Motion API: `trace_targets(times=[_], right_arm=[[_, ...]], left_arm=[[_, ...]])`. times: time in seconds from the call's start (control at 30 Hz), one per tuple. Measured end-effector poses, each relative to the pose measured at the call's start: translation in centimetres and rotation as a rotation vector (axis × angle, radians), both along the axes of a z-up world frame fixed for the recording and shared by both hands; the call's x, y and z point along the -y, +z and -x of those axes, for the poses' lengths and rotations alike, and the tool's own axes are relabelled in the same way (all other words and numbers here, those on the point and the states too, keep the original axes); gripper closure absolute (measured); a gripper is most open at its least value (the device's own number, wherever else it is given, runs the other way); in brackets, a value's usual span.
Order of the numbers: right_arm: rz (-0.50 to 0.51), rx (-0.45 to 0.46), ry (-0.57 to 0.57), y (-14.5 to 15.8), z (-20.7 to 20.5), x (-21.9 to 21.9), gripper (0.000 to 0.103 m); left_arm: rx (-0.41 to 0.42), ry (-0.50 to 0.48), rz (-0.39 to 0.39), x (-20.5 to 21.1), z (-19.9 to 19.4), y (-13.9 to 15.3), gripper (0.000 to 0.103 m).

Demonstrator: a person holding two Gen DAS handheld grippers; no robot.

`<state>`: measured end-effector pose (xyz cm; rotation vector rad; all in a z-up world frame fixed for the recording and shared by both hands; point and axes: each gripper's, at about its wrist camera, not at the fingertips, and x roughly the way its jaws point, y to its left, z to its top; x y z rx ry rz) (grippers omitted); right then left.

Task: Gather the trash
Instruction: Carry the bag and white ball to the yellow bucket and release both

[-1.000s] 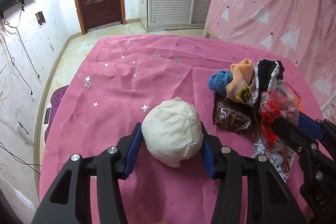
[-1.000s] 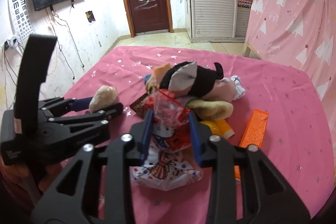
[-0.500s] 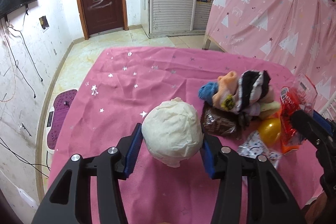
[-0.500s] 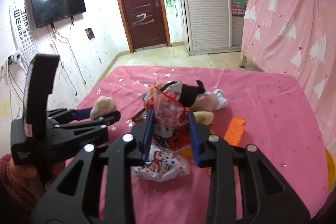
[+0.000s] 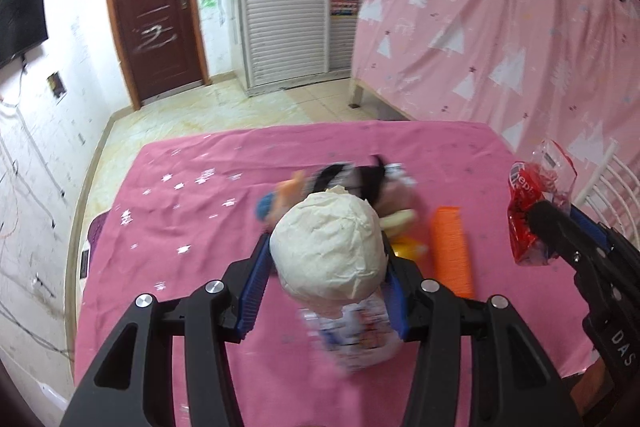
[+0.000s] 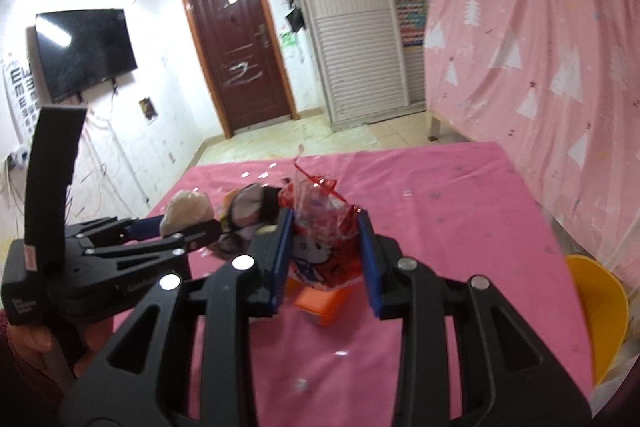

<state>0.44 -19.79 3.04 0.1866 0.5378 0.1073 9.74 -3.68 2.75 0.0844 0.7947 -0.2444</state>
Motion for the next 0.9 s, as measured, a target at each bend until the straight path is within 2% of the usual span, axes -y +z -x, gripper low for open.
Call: trace_targets(times=[0.23,0.47,0.67,0.9], right_arm=[[-0.037,0.021,-0.112,-0.1,2.1,5.7,0.073],[-0.031,0.037,-0.247,-0.3,4.0,11.3,0.073],[-0.012,0.015,-0.396,-1.2,5.5,17.0,0.073],[-0.018,-0.006,-0.531,-2.5,7.5,22.1,0.072]], left_arm=[[0.001,-0.1,-0.025,6.5,1.1,0.4,0.058],[-0.002,-0.205,-0.038,13.0,2.7,0.7,0.058],[0.006,-0.306,-0.045,18.7,4.3,1.0,0.058],[-0.024,-0.368,-0.026,25.1,4.4,1.3,0.058]])
